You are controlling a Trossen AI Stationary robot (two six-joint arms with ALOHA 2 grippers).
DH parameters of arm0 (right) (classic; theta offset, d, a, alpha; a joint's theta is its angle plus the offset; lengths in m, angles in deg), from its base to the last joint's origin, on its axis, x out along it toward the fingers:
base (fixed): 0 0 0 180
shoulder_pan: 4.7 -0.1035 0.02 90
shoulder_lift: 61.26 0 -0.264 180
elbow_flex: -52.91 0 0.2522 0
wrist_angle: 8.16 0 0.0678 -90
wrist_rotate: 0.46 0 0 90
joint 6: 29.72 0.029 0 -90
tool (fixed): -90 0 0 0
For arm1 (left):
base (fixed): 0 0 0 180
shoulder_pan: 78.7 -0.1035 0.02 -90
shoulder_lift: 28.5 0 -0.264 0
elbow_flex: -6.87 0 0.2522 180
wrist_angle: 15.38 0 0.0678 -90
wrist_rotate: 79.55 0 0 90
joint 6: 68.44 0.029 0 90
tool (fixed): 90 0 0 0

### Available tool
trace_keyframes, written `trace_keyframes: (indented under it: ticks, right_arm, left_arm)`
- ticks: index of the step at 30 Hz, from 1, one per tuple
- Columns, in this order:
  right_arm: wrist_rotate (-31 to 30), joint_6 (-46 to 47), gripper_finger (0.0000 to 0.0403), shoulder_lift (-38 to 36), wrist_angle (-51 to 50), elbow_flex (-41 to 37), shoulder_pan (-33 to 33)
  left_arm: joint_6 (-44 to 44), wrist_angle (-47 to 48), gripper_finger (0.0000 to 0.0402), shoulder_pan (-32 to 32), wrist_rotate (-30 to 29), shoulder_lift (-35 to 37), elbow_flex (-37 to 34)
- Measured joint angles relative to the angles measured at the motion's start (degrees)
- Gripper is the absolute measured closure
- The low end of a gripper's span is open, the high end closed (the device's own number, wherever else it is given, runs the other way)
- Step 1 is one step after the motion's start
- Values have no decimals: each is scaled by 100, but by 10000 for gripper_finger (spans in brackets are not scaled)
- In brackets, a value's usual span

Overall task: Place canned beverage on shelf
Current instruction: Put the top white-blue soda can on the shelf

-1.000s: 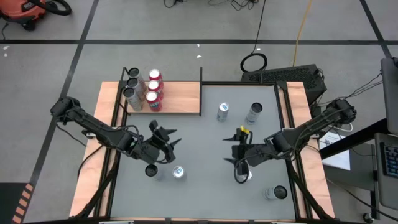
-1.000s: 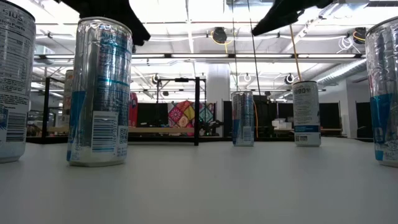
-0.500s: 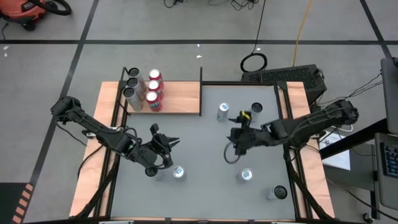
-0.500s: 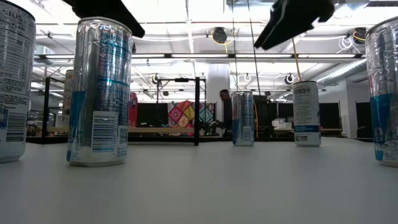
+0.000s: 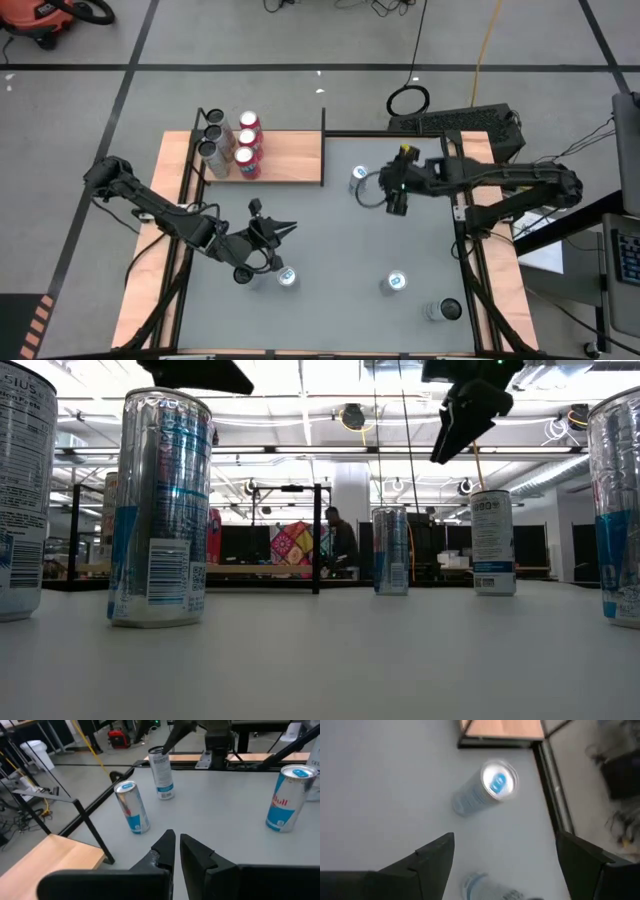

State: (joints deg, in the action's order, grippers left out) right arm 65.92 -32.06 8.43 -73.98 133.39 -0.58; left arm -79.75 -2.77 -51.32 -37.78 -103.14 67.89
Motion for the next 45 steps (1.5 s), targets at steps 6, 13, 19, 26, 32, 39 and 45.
trace_keyframes:
  ticks: [6, 13, 19, 26, 32, 39, 45]
  right_arm:
    - [734, 274, 121, 4, -454, 86, 594]
    - [650, 1016, 99, 4, -977, 86, 673]
    - [557, 1128, 60, 4, -1009, 39, 994]
    - [1048, 1051, 59, 7, -1139, 31, 1744]
    - [1501, 772, 59, 135, -1173, 29, 2284]
    - [2009, 691, 60, 418, -1305, 29, 2476]
    - [2090, 882, 82, 695, -1794, 29, 2474]
  left_arm:
    - [-36, -167, 373, -160, 2, -273, 0]
    - [-172, -163, 373, -153, 126, -483, 0]
    - [-186, -171, 373, -153, 153, -491, 0]
    - [-187, -386, 373, -105, 168, -491, 0]
    - [-185, -453, 373, -110, 177, -491, 0]
    - [-190, -451, 373, -104, 198, -491, 0]
    - [-190, -445, 373, -104, 349, -491, 0]
